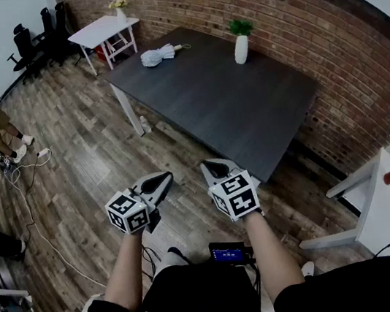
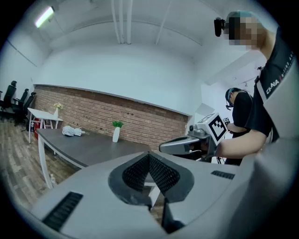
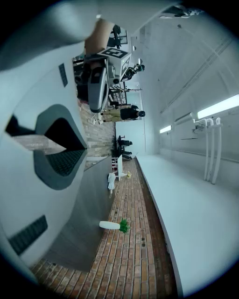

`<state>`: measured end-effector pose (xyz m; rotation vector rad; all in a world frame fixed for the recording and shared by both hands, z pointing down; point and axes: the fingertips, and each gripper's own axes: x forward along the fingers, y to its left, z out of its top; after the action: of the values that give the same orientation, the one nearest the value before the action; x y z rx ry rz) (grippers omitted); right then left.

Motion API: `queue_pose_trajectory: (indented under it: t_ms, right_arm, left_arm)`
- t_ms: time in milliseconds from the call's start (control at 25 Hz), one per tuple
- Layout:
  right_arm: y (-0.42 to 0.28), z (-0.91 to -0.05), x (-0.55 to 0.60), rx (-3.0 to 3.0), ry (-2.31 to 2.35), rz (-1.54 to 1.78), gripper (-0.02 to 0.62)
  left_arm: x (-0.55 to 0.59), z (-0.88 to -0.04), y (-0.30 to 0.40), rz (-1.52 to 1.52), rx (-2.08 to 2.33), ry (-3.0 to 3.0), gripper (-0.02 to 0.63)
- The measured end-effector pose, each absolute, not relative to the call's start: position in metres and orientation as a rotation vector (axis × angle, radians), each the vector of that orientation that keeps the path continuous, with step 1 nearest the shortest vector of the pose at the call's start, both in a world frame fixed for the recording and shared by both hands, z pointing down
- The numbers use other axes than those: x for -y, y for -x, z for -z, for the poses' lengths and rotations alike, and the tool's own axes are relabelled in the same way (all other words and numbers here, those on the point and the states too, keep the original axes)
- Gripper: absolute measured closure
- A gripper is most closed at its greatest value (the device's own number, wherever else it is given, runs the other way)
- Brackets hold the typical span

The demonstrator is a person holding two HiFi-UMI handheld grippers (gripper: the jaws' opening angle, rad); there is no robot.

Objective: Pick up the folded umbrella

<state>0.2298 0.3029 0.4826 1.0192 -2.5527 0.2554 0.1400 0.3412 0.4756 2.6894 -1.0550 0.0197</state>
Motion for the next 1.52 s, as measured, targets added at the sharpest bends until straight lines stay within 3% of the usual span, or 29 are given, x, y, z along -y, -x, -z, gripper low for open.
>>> queue_pose_trajectory:
  t_ms: [1520]
  right_arm:
    - [-0.241,-0.479,-0.299,2.584,-1.012,-0.275,0.584]
  left_arm:
    - [-0.338,-0.480,-0.159,-0.009,1.063,-2.689,0.603]
